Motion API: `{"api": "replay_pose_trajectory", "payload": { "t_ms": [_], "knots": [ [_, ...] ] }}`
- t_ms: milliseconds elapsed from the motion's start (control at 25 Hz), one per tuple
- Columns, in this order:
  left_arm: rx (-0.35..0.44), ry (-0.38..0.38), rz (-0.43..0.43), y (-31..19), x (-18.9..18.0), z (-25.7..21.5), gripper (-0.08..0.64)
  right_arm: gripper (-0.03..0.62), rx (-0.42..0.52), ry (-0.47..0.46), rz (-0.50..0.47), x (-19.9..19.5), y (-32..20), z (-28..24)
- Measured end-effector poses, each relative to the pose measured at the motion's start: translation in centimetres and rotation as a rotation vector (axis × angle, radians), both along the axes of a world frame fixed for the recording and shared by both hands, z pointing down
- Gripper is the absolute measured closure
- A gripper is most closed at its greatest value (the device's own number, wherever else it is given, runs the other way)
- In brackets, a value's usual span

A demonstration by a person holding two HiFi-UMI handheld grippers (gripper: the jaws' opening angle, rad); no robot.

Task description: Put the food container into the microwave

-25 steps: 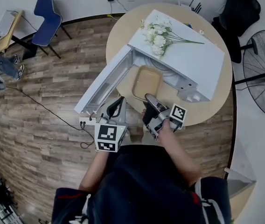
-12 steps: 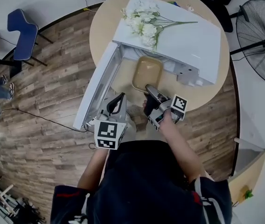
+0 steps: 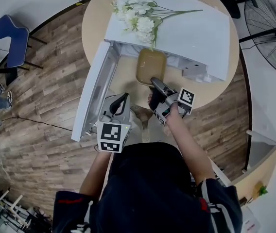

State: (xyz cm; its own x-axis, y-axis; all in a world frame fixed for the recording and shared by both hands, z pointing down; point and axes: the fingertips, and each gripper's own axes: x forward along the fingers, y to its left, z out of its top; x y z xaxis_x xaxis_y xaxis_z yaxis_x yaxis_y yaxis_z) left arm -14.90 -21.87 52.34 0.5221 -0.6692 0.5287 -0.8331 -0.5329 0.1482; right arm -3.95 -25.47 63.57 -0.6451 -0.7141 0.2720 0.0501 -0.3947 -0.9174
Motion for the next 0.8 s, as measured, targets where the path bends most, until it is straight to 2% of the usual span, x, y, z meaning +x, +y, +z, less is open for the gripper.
{"api": "replay_pose_trajectory", "payload": {
  "t_ms": [240,800],
  "knots": [
    [-0.002,-0.014,0.030,0.2,1.5,0.7,0.545,0.364,0.013,0.001,0.030,0.8,-1.6,0.4],
    [-0.037,-0.024,0.030,0.6,2.0,2.4,0.545,0.362,0.066,0.017,0.129,1.9,-6.6,1.3]
  ]
}}
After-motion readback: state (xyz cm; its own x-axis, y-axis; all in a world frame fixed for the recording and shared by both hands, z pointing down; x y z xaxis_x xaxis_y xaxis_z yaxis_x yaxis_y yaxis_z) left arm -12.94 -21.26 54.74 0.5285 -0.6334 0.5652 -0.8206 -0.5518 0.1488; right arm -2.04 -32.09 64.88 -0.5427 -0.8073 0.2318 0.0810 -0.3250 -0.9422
